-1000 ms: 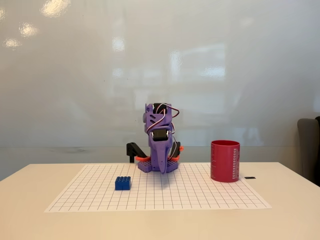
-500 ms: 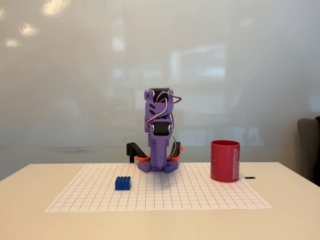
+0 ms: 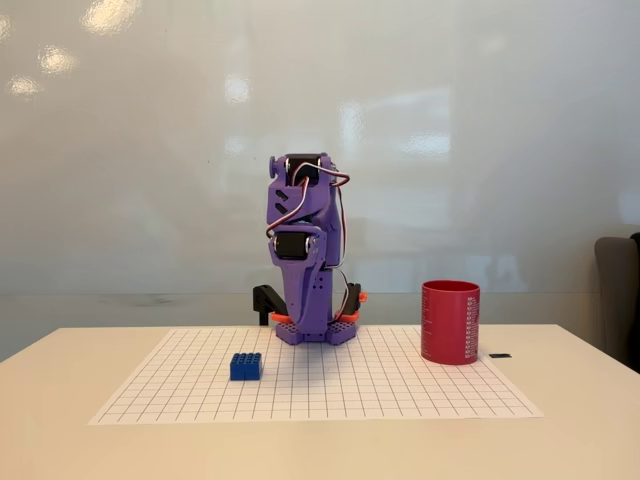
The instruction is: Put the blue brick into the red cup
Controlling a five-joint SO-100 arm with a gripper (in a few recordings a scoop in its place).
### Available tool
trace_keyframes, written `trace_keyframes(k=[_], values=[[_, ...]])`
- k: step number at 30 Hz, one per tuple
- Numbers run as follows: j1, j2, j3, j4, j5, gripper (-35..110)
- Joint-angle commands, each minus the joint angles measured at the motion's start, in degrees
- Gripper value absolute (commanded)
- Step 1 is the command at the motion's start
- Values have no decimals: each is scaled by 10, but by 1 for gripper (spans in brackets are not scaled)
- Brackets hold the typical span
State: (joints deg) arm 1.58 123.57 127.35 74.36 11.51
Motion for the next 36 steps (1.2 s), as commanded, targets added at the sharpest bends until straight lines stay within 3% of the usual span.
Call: trace_keyframes(k=[1, 6, 13, 25, 36], values=[[29, -13, -18, -40, 53, -1], [66, -32, 25, -97, 153, -1], [126, -18, 79, -89, 182, -1], [185, -34, -104, 87, 253, -1], [218, -67, -103, 121, 268, -1]])
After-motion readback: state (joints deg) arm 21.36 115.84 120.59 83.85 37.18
